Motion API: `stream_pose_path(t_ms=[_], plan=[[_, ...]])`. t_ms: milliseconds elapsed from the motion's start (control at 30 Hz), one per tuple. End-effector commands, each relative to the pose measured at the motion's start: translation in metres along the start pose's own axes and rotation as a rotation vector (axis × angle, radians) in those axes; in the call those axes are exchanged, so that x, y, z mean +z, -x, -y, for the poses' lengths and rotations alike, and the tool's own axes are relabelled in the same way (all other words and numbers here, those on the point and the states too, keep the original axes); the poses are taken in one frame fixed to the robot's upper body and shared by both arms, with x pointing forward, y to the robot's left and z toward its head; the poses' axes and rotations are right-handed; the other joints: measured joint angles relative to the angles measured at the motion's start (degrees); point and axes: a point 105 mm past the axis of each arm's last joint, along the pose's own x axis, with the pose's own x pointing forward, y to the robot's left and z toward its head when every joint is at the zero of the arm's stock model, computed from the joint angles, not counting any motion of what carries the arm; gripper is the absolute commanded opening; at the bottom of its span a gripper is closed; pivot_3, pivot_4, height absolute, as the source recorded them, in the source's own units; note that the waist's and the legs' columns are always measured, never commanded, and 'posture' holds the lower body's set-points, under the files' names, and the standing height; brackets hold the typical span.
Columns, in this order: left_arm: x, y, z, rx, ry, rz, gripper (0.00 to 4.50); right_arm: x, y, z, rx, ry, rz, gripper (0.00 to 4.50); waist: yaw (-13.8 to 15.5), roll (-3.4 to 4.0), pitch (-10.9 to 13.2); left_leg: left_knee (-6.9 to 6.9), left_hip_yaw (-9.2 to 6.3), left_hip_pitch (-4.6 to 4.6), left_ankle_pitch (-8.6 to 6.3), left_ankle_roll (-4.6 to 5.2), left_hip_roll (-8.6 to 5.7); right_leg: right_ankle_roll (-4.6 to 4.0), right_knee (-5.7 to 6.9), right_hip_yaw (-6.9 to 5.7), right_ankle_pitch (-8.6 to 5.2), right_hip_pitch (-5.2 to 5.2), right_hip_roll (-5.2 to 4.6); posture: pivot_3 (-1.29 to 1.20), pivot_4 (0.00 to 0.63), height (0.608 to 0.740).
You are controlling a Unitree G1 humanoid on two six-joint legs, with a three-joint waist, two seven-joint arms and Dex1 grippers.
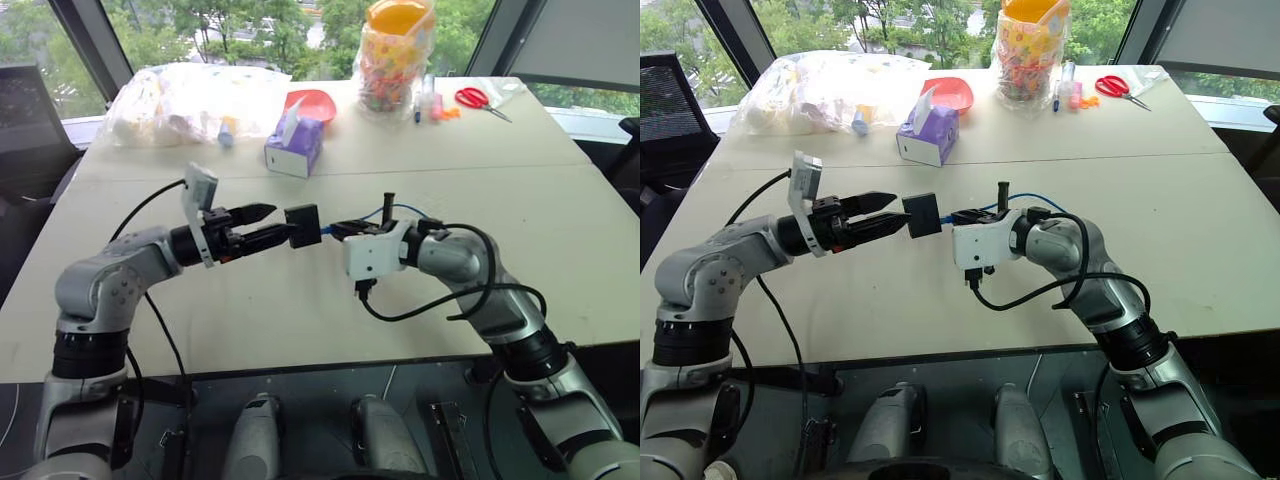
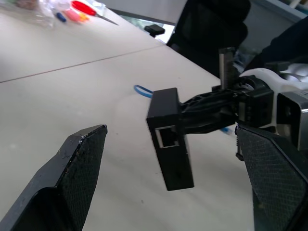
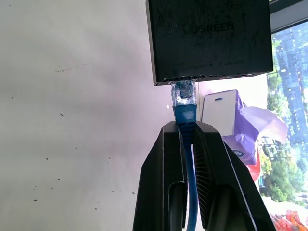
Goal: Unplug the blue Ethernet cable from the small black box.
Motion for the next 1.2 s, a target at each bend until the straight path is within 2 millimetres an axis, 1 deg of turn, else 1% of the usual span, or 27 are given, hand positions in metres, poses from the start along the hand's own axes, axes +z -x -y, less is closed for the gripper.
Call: stream_pose_path(t_ms=[33,100,133,200,267,333,433,467,533,567,667,700,767,833,967,1000,1067,1100,1133,1200], plan=[[0.004,-0.001,0.007,-0.045,-0.018,0.0,4.5,0.012,0.004,0.008,-0.035,0.048,0.026,0.04,0.06,0.0,0.0,-0.01,0.0,0.0,0.0,0.0,0.0,0.0,0.0,0.0,0.0,0.0,0.0,0.0,0.15,0.735],[0.003,-0.002,0.007,-0.048,-0.015,-0.001,4.5,0.014,0.004,0.009,-0.037,0.054,0.032,0.04,0.06,0.0,0.0,0.0,0.0,-0.01,0.0,0.0,0.0,0.0,0.0,0.0,0.0,0.0,0.0,0.0,0.15,0.735],[0.002,-0.003,0.007,-0.05,-0.015,-0.002,4.23,0.015,0.004,0.011,-0.039,0.059,0.034,0.01,0.06,0.0,0.0,0.0,0.0,0.0,0.0,0.0,0.0,0.0,0.0,0.0,0.0,0.0,0.0,0.0,0.15,0.735],[0.0,-0.004,0.007,-0.051,-0.014,-0.001,3.6,0.016,0.005,0.015,-0.042,0.069,0.039,0.0,0.07,0.0,0.0,0.0,-0.01,0.0,0.0,0.01,0.0,0.0,0.0,0.0,0.0,0.0,0.0,0.0,0.15,0.735],[-0.003,-0.006,0.005,-0.039,-0.029,-0.008,2.64,0.017,0.006,0.017,-0.041,0.081,0.041,0.0,0.06,0.0,0.0,0.01,-0.01,0.0,0.0,0.01,0.0,0.0,0.0,0.0,0.0,0.0,0.0,0.0,0.15,0.735],[-0.007,-0.008,0.002,-0.013,-0.068,-0.03,1.78,0.018,0.006,0.019,-0.039,0.079,0.044,0.0,0.08,0.0,0.0,0.01,-0.01,0.0,0.0,0.01,0.0,0.0,0.0,0.0,0.0,0.0,0.0,0.0,0.15,0.735],[-0.006,-0.01,0.003,-0.017,-0.077,-0.028,0.59,0.019,0.006,0.024,-0.032,0.083,0.049,0.0,0.11,0.0,0.0,0.0,-0.02,0.0,0.0,0.0,0.0,-0.01,0.0,0.0,0.0,0.01,0.0,0.0,0.15,0.735],[-0.005,-0.01,0.003,-0.02,-0.077,-0.023,0.46,0.019,0.006,0.027,-0.03,0.09,0.05,0.0,0.09,0.0,0.0,0.01,-0.01,-0.01,0.0,0.01,0.0,-0.01,0.0,0.0,0.0,0.0,0.0,0.0,0.15,0.735],[-0.005,-0.009,0.003,-0.02,-0.089,-0.033,0.46,0.017,0.007,0.036,-0.026,0.084,0.039,0.0,0.05,0.0,0.0,0.01,-0.01,-0.01,0.0,0.01,0.0,-0.01,0.0,0.0,0.0,0.0,0.0,0.0,0.15,0.735],[-0.005,-0.009,0.002,-0.015,-0.11,-0.043,0.46,0.016,0.008,0.04,-0.027,0.046,0.041,0.0,0.04,0.0,0.0,0.0,-0.01,0.0,0.0,0.01,0.0,-0.01,0.0,0.0,0.0,-0.01,0.0,0.0,0.15,0.735],[-0.002,-0.007,0.001,-0.019,-0.158,-0.052,0.46,0.018,0.008,0.05,-0.024,-0.196,0.086,0.0,0.01,0.0,0.0,-0.02,-0.02,0.0,0.0,0.01,0.01,-0.01,0.0,-0.01,0.0,0.0,0.01,0.0,0.15,0.735],[0.002,-0.006,0.002,-0.032,-0.169,-0.045,0.46,0.02,0.009,0.048,0.028,-0.317,0.121,0.4,0.04,0.0,0.0,-0.03,-0.02,0.0,0.0,0.01,0.01,-0.01,0.0,0.0,0.0,-0.01,0.01,0.0,0.15,0.735],[0.007,-0.002,0.005,-0.059,-0.196,-0.045,0.46,0.024,0.015,0.044,0.148,-0.477,0.178,1.22,0.06,0.01,0.01,-0.03,-0.02,-0.02,0.0,0.01,0.01,-0.01,0.0,0.0,0.0,-0.01,0.01,0.0,0.15,0.735],[0.008,0.0,0.008,-0.085,-0.215,-0.058,0.46,0.026,0.022,0.041,0.262,-0.6,0.215,2.25,0.16,0.01,0.01,-0.02,-0.02,-0.03,0.0,0.01,0.02,-0.01,0.0,-0.01,0.01,0.0,0.0,0.0,0.15,0.735],[0.011,0.003,0.012,-0.124,-0.238,-0.066,0.46,0.024,0.033,0.055,0.388,-0.872,0.294,4.27,0.1,0.01,0.01,0.0,-0.02,-0.03,0.0,0.02,0.02,-0.04,0.0,-0.01,0.0,0.0,-0.03,0.0,0.15,0.735],[0.011,0.003,0.013,-0.127,-0.239,-0.067,0.46,0.024,0.035,0.058,0.407,-0.92,0.304,4.46,0.08,0.01,0.01,-0.01,-0.02,-0.02,0.0,0.02,0.02,-0.04,-0.01,-0.02,0.01,0.0,-0.03,0.0,0.15,0.735],[0.011,0.003,0.014,-0.135,-0.243,-0.065,0.46,0.023,0.034,0.065,0.423,-1.004,0.329,4.46,0.01,0.01,0.01,-0.03,-0.02,-0.03,0.0,0.01,0.03,-0.05,-0.01,-0.02,0.01,-0.02,-0.03,0.0,0.15,0.735],[0.012,0.003,0.017,-0.146,-0.245,-0.06,0.46,0.023,0.032,0.069,0.437,-1.088,0.354,4.46,0.0,0.01,0.01,-0.04,-0.02,-0.03,-0.01,0.02,0.03,-0.05,-0.01,-0.01,0.0,-0.04,-0.03,0.0,0.15,0.735],[0.013,0.003,0.02,-0.155,-0.245,-0.056,0.46,0.024,0.029,0.071,0.454,-1.149,0.368,4.46,-0.02,0.01,0.01,-0.07,-0.02,-0.04,-0.01,0.02,0.03,-0.05,-0.01,-0.01,0.0,-0.06,-0.03,0.0,0.15,0.735],[0.014,0.003,0.022,-0.163,-0.244,-0.051,0.46,0.025,0.025,0.07,0.48,-1.207,0.371,4.46,-0.06,0.01,0.01,-0.09,-0.01,-0.06,0.0,0.02,0.03,-0.05,-0.01,-0.01,0.01,-0.1,-0.03,0.0,0.15,0.735]])
